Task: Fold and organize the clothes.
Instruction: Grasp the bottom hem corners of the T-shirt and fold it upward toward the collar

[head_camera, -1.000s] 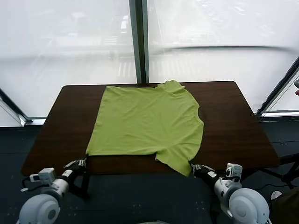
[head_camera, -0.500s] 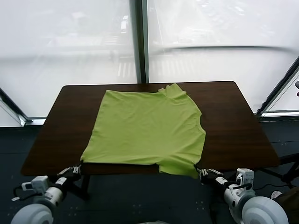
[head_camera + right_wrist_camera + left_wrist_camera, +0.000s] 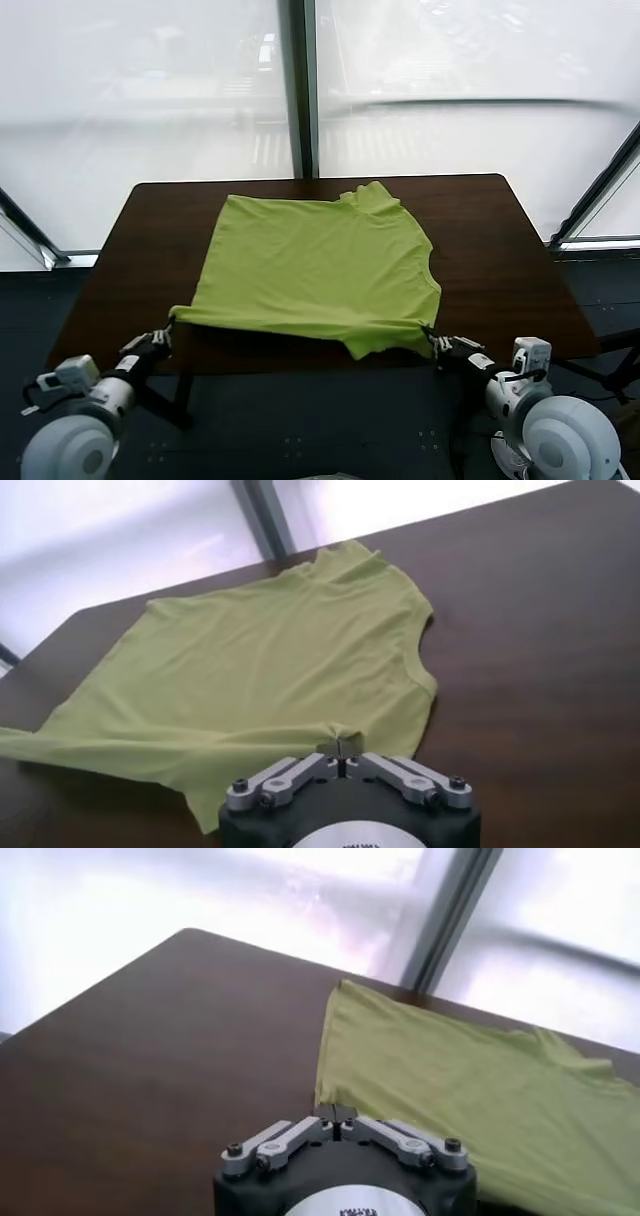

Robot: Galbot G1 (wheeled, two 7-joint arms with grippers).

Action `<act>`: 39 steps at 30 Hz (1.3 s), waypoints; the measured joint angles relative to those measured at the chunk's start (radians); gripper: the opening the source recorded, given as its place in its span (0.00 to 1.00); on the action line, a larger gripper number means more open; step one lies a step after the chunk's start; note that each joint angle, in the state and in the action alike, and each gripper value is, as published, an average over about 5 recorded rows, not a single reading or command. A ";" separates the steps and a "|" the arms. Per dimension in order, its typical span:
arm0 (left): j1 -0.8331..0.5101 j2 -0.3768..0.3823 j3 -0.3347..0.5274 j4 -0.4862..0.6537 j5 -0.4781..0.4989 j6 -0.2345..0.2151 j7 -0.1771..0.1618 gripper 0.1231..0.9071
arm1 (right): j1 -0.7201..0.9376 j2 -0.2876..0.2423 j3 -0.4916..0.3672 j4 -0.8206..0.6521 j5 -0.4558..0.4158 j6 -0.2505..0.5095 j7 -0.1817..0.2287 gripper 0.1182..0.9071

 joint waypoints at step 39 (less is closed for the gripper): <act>-0.456 0.034 0.254 0.383 0.040 -0.016 0.040 0.03 | 0.322 0.068 -0.200 -0.372 -0.194 0.186 -0.121 0.02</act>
